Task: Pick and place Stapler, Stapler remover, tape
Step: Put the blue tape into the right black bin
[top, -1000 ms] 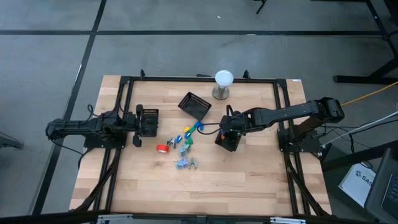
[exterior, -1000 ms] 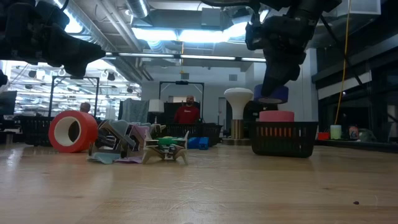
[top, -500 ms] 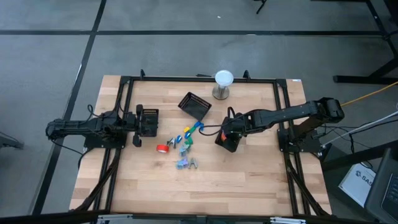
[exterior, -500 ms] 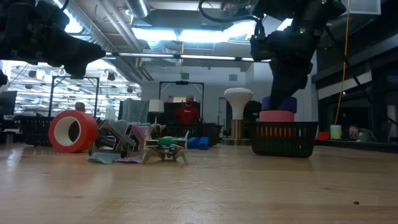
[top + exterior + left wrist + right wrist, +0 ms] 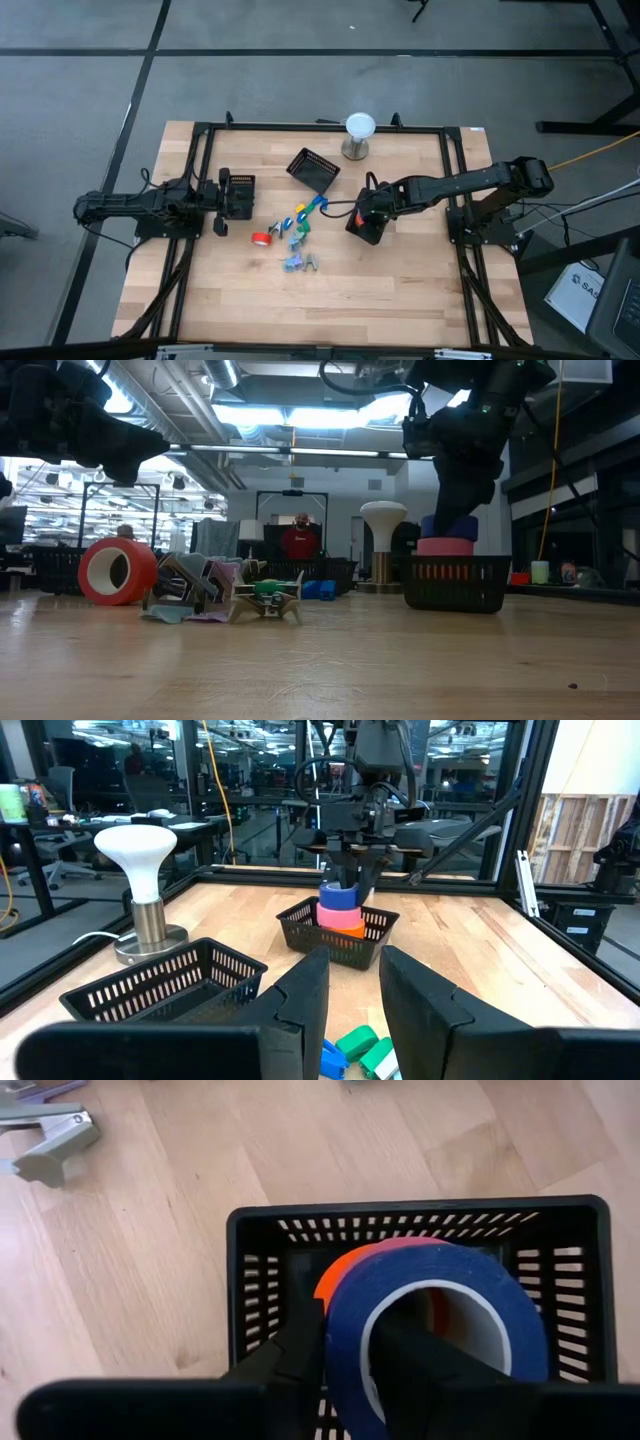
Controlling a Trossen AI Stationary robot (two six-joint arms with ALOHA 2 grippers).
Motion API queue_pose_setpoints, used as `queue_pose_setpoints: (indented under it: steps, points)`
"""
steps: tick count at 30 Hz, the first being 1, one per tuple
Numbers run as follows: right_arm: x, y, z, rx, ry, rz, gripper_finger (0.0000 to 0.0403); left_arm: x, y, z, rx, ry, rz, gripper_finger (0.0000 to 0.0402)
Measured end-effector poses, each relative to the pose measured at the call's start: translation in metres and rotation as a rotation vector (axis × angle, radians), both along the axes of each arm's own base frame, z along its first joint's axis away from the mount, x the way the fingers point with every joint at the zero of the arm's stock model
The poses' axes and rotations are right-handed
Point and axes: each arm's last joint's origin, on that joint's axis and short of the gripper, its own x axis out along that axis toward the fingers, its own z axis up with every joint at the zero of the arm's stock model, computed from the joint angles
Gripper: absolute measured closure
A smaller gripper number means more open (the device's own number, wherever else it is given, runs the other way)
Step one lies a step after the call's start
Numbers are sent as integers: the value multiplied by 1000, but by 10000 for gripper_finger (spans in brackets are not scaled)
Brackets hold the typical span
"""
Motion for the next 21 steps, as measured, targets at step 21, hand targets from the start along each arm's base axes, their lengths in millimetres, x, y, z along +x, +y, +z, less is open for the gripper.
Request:
queue_pose_setpoints:
  steps: [21]
  points:
    - [10, 0, 34, -37, -24, 15, 227, 0, 0, 0, 0, 0, 0, 313]
